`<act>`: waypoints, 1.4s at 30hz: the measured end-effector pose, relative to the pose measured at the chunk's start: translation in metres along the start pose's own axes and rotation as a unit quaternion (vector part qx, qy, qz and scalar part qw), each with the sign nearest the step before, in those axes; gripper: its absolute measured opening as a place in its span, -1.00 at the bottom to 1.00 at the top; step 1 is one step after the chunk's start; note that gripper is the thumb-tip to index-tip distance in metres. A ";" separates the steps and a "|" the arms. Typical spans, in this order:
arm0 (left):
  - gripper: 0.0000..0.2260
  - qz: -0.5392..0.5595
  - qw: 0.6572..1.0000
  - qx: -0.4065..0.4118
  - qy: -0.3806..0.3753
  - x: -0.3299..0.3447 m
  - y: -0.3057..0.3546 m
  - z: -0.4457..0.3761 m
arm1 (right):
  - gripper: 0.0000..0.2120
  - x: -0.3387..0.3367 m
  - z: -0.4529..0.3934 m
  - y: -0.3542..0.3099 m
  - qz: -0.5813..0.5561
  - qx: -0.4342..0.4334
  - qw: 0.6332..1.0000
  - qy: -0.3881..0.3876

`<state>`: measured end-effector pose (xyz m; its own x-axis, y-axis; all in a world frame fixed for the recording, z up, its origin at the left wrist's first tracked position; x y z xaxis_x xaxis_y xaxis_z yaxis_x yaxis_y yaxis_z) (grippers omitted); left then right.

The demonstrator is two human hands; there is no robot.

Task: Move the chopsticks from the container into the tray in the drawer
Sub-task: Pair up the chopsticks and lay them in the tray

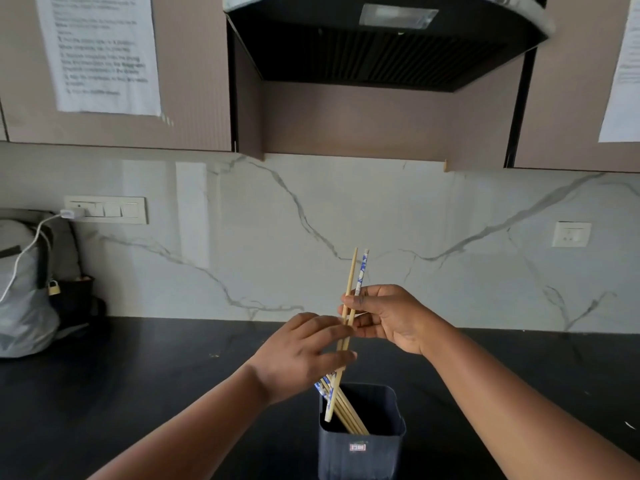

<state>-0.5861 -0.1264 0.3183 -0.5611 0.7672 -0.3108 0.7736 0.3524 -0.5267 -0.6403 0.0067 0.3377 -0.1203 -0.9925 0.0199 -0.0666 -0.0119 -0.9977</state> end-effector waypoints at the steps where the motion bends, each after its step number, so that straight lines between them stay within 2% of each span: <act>1: -0.79 -0.002 1.000 0.006 0.002 -0.002 0.000 -0.001 | -0.77 0.002 0.001 -0.001 0.003 -0.003 1.000 -0.001; 6: -0.69 -0.023 0.999 0.021 -0.025 -0.006 0.003 0.003 | -0.75 0.006 0.003 0.001 0.012 -0.007 1.000 0.000; 8: -0.63 -0.015 0.998 -0.056 -0.018 -0.008 -0.005 0.004 | -0.74 0.006 0.004 0.004 0.018 -0.006 1.000 0.005; 10: -0.57 0.039 0.971 -0.234 -0.012 -0.006 -0.025 0.008 | -0.77 0.006 0.004 0.007 0.025 -0.006 1.000 0.010; 11: -0.59 0.096 0.928 -0.359 -0.014 -0.002 -0.036 0.015 | -0.79 0.006 0.003 0.008 0.029 -0.007 1.000 0.009; 12: -0.64 0.173 0.857 -0.484 -0.016 0.005 -0.044 0.025 | -0.80 0.007 0.003 0.009 0.030 -0.006 1.000 0.006; 13: -0.68 0.254 0.763 -0.594 -0.019 0.014 -0.046 0.033 | -0.81 0.008 0.003 0.009 0.031 -0.006 0.999 0.002; 14: -0.67 0.321 0.668 -0.671 -0.026 0.023 -0.044 0.040 | -0.81 0.009 0.003 0.009 0.033 -0.007 0.999 0.001; 15: -0.67 0.365 0.600 -0.711 -0.035 0.031 -0.041 0.043 | -0.81 0.008 0.003 0.010 0.036 -0.009 0.999 0.004; 16: -0.71 0.387 0.567 -0.726 -0.048 0.036 -0.038 0.044 | -0.81 0.008 0.003 0.010 0.039 -0.010 0.999 0.008; 19: -0.87 0.396 0.548 -0.733 -0.070 0.040 -0.033 0.043 | -0.82 0.006 0.003 0.011 0.065 -0.017 0.998 0.020; 23: -0.90 0.399 0.528 -0.746 -0.075 0.045 -0.033 0.048 | -0.90 -0.004 0.001 0.005 0.115 -0.044 0.990 0.063; 25: -0.89 0.393 0.511 -0.761 -0.067 0.043 -0.035 0.053 | -0.88 -0.011 0.003 -0.011 0.153 -0.095 0.980 0.084; 26: -0.88 0.393 0.500 -0.769 -0.060 0.042 -0.037 0.055 | -0.86 -0.011 0.008 -0.024 0.194 -0.156 0.964 0.092; 27: -0.86 0.397 0.489 -0.775 -0.052 0.042 -0.039 0.057 | -0.83 -0.009 0.016 -0.042 0.263 -0.257 0.924 0.101; 28: -0.84 0.403 0.479 -0.779 -0.045 0.041 -0.041 0.058 | -0.81 -0.003 0.031 -0.062 0.348 -0.392 0.844 0.112; 30: -0.84 0.419 0.467 -0.778 -0.035 0.040 -0.044 0.057 | -0.77 0.020 0.066 -0.075 0.478 -0.628 0.604 0.113; 31: -0.84 0.427 0.464 -0.775 -0.031 0.040 -0.045 0.056 | -0.75 0.028 0.078 -0.069 0.504 -0.687 0.513 0.100; 32: -0.84 0.436 0.462 -0.772 -0.028 0.040 -0.047 0.054 | -0.72 0.032 0.084 -0.060 0.517 -0.716 0.462 0.082; 34: -0.76 0.452 0.451 -0.770 -0.019 0.037 -0.049 0.051 | -0.72 0.035 0.089 -0.038 0.526 -0.745 0.408 0.044; 37: -0.66 0.481 0.429 -0.764 -0.026 0.037 -0.047 0.048 | -0.69 0.029 0.083 -0.007 0.546 -0.756 0.360 0.007; 42: -0.72 0.508 0.419 -0.751 -0.056 0.041 -0.039 0.044 | -0.67 0.024 0.080 0.007 0.523 -0.766 0.374 0.012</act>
<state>-0.6517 -0.1322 0.2915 0.3376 0.9294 0.1492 -0.1042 -0.1207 0.9872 -0.5649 -0.0268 0.3265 -0.8815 -0.3548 -0.3115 -0.4581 0.4830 0.7462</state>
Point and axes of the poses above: each hand's wrist, its own z-axis away from the middle knuckle, its own x-axis out of the palm, y = z × x, the point moved 8 cm from there along -z, towards the middle knuckle, and after that the axes turned 15 degrees about y, right-handed, at the moved point
